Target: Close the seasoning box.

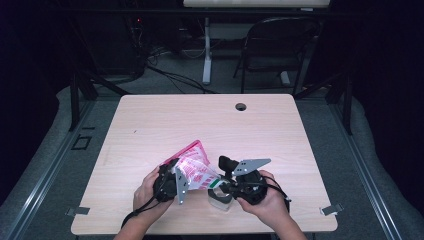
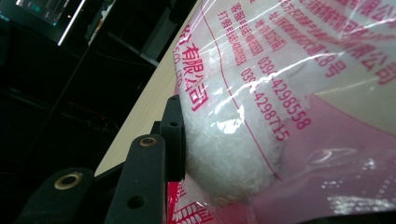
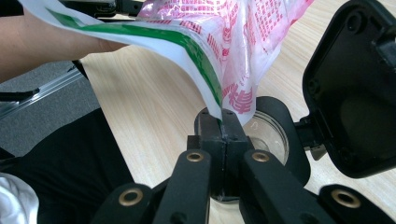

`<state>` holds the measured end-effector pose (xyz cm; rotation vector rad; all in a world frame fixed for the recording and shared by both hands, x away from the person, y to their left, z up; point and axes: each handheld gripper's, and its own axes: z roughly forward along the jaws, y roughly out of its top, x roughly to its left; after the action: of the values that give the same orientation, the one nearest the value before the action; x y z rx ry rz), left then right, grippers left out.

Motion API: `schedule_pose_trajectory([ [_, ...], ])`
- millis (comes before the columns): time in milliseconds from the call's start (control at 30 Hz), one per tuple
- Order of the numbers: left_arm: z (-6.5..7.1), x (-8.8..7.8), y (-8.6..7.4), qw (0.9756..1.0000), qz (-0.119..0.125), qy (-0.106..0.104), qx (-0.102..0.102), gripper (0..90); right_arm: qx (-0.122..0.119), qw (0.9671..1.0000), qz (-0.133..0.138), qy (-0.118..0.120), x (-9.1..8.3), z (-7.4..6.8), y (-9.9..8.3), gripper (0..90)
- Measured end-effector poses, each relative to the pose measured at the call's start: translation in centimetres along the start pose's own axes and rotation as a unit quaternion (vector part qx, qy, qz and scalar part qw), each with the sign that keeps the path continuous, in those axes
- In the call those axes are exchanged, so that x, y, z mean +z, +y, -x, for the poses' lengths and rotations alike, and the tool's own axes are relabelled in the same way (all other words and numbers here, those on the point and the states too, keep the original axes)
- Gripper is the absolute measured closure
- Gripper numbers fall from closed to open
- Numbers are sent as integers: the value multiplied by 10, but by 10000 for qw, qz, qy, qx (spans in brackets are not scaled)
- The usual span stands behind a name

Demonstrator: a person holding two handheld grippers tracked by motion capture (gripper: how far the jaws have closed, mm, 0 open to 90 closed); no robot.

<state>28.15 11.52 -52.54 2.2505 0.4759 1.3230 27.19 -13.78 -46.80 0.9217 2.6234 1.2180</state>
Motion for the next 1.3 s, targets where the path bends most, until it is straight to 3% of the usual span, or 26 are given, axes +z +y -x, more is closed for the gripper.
schedule_pose_trajectory([
  [267,-1,-3,4,9994,29,173,283,667,43,10000,-24,-75,1,4,-5,900],
  [867,-1,-7,8,9971,23,422,635,669,63,9998,-116,-121,2,6,-9,900],
  [1300,1,-10,12,9954,25,577,759,670,81,9998,-152,-123,4,7,-12,900],
])
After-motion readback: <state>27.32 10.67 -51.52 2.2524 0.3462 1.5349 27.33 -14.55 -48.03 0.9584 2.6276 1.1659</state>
